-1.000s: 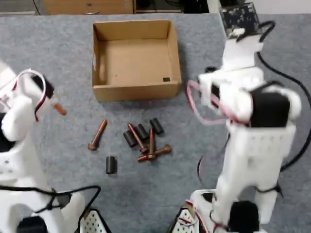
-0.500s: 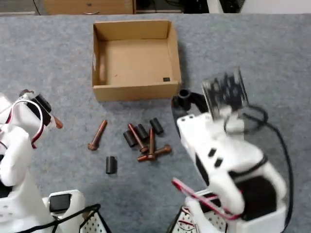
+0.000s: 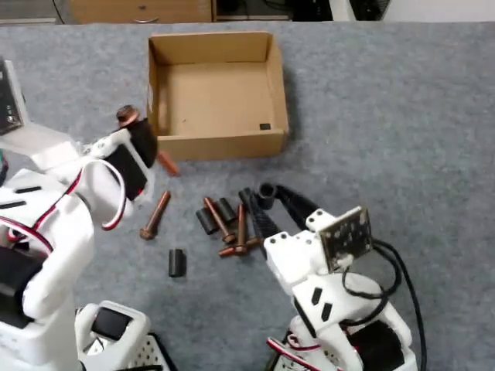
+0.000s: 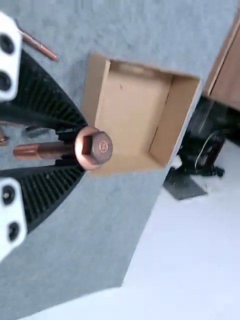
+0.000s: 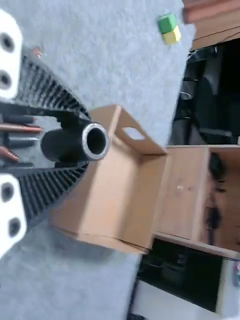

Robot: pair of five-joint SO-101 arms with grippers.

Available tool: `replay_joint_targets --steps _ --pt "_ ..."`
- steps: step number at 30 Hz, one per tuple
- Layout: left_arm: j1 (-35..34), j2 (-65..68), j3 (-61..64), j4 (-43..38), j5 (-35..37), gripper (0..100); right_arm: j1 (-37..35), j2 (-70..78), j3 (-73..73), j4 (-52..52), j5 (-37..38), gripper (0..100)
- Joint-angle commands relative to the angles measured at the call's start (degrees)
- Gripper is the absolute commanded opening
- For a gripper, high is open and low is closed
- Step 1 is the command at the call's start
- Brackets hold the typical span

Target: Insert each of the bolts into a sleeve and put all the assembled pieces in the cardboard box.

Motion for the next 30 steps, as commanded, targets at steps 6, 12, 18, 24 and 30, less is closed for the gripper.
replay_joint_targets --steps 6,12,18,24,30 --pt "9.05 -3.82 8.26 -8.79 -9.05 2 -0.84 6.64 -0.31 -0.18 -2.2 0.1" --pt "12.4 -10.51 25.58 -26.02 -10.11 2 -0.92 8.75 -0.31 -0.97 -2.29 0.1" --pt "14.68 -13.76 35.43 -32.26 -9.67 2 -0.92 8.92 0.31 -0.88 -4.48 0.1" --pt "18.37 -13.67 36.13 -32.18 -9.58 2 -5.85 8.92 2.24 -1.41 -4.13 0.1" --pt "18.46 -13.67 36.22 -30.15 -9.58 2 -6.11 8.92 4.09 -2.2 -4.13 0.1"
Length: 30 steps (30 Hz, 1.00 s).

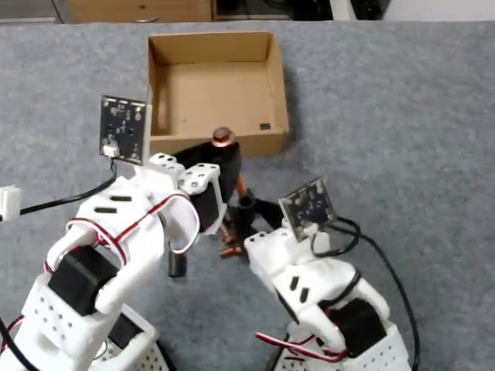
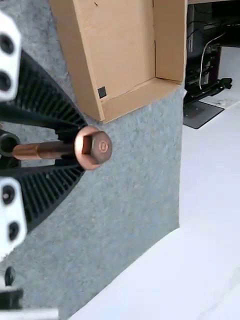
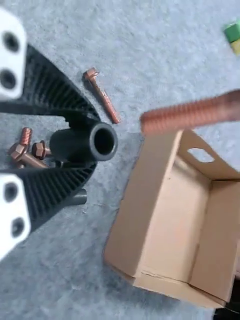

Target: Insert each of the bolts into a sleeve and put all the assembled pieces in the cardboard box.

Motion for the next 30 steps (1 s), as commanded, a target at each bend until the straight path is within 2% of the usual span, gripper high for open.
replay_joint_targets --steps 1,30 --pt "1.14 -1.1 -0.26 1.23 -0.09 2 -0.75 0.13 -0.13 -1.85 -0.35 0.1" --pt "1.93 -1.63 1.32 2.99 -0.18 2 -3.03 0.13 -4.26 0.7 -0.35 0.1"
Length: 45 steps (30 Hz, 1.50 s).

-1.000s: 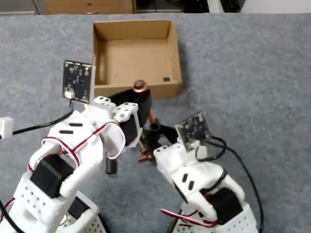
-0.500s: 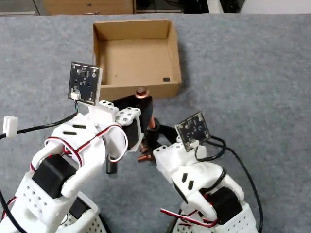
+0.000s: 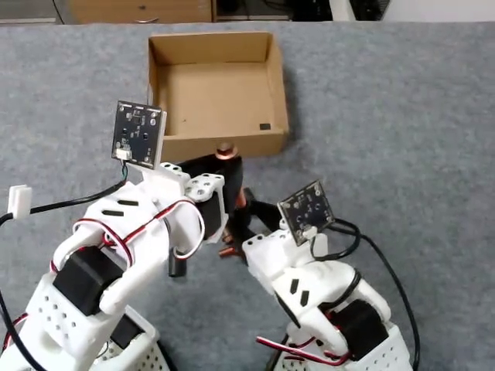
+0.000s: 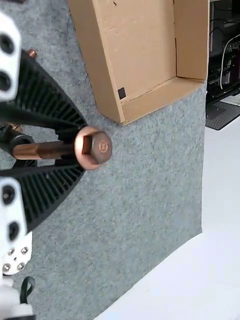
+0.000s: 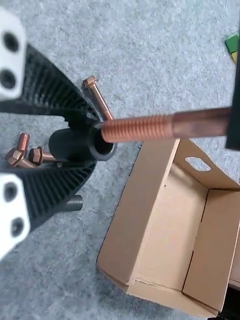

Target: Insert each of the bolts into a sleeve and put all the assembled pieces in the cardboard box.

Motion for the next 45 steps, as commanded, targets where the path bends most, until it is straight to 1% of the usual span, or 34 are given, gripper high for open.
replay_joint_targets --steps 1,15,19,29,32,34,37,39,42,45 --pt "0.44 -1.1 -0.26 0.09 -0.18 2 -1.27 0.13 -2.95 0.26 -0.35 0.1" --pt "0.09 -1.19 1.93 0.18 -0.18 2 -1.36 0.13 -4.18 1.67 -0.35 0.1" --pt "0.53 -1.19 1.32 3.78 -0.18 2 -1.45 -0.04 -3.91 2.37 -0.35 0.1" --pt "0.53 -1.19 1.58 4.04 -0.18 2 -2.07 0.04 -4.18 2.37 -0.35 0.1" --pt "0.53 -1.19 1.32 5.8 -0.18 2 -2.07 0.04 -4.18 2.46 -0.35 0.1" --pt "0.53 -1.19 1.32 6.15 -0.18 6 -2.07 0.04 -4.18 2.55 -0.35 0.1" --pt "0.53 -1.19 1.32 5.98 -0.18 17 -2.07 0.04 -4.18 2.37 -0.35 0.1" --pt "0.53 -1.19 1.32 6.07 -0.18 23 -2.07 -0.04 -4.18 2.37 -0.35 0.1" --pt "0.62 -1.19 1.32 6.15 -0.18 27 -1.98 -0.13 -4.18 2.46 -0.35 0.1" --pt "0.62 -1.19 1.41 6.33 -0.18 28 -1.98 -0.13 -4.18 2.37 -0.35 0.1"
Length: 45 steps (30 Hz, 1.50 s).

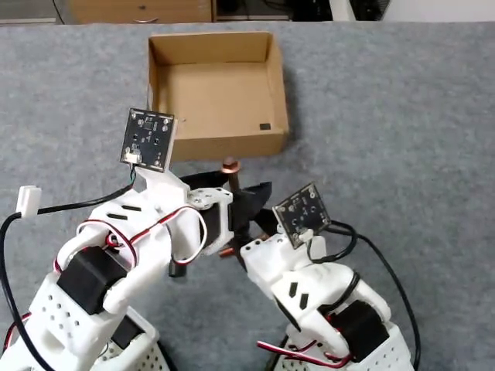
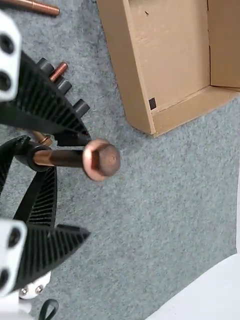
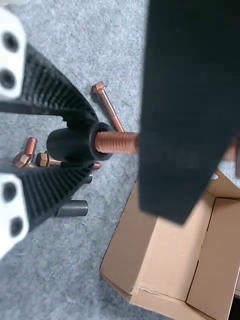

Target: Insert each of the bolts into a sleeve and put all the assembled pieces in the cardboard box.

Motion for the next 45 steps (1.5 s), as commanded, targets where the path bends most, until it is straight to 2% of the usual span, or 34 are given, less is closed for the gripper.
replay_joint_targets --steps 1,10,12,18,22,25,29,31,33,34,36,37,39,42,45 --pt "0.26 -0.92 -0.53 0.53 -0.18 28 -0.31 -0.13 -3.38 -0.09 -0.35 0.1" --pt "0.35 -0.92 -2.11 2.73 -0.18 28 -0.22 -0.22 -3.38 -1.14 -0.18 0.1" --pt "0.35 -1.01 -2.2 2.73 -0.18 28 -0.22 -0.31 -3.38 -2.81 1.85 0.1" --pt "0.0 -8.22 -2.02 2.29 -0.26 28 -0.22 -0.31 -3.03 -6.33 4.92 0.1" --pt "-0.62 -12.79 -2.11 -1.49 -0.62 28 -0.22 -0.31 -2.15 -6.33 4.75 0.1" --pt "-7.91 -15.96 -2.11 -6.07 -0.62 28 3.3 -0.31 -1.71 -6.33 4.48 0.1" --pt "-24.44 -18.33 -2.2 -9.67 -2.37 26 12.0 -0.4 -2.86 -9.23 4.48 0.1" --pt "-31.74 -18.86 -2.11 -8.79 -4.13 17 15.34 -0.4 -4.62 -10.81 4.48 0.1" --pt "-37.1 -19.12 -1.41 -5.98 -5.36 2 17.63 0.04 -7.25 -11.96 4.48 0.1" --pt "-39.12 -19.12 -0.88 -3.78 -6.07 1 18.33 0.22 -8.92 -12.4 4.48 0.1" --pt "-42.2 -19.12 1.05 1.05 -7.82 5 19.03 0.4 -12.09 -13.54 4.57 0.1" --pt "-43.52 -19.03 2.46 2.9 -8.62 3 19.12 1.01 -13.85 -13.98 4.75 0.1" --pt "-46.95 -18.95 7.3 3.96 -9.85 2 19.65 4.79 -17.71 -14.07 4.84 0.1" --pt "-51.87 -19.12 18.02 0.44 -9.93 2 22.37 16.48 -26.24 -14.77 4.84 0.1" --pt "-55.47 -19.21 29.98 -7.82 -9.93 2 25.27 33.01 -40.04 -14.42 4.84 0.1"
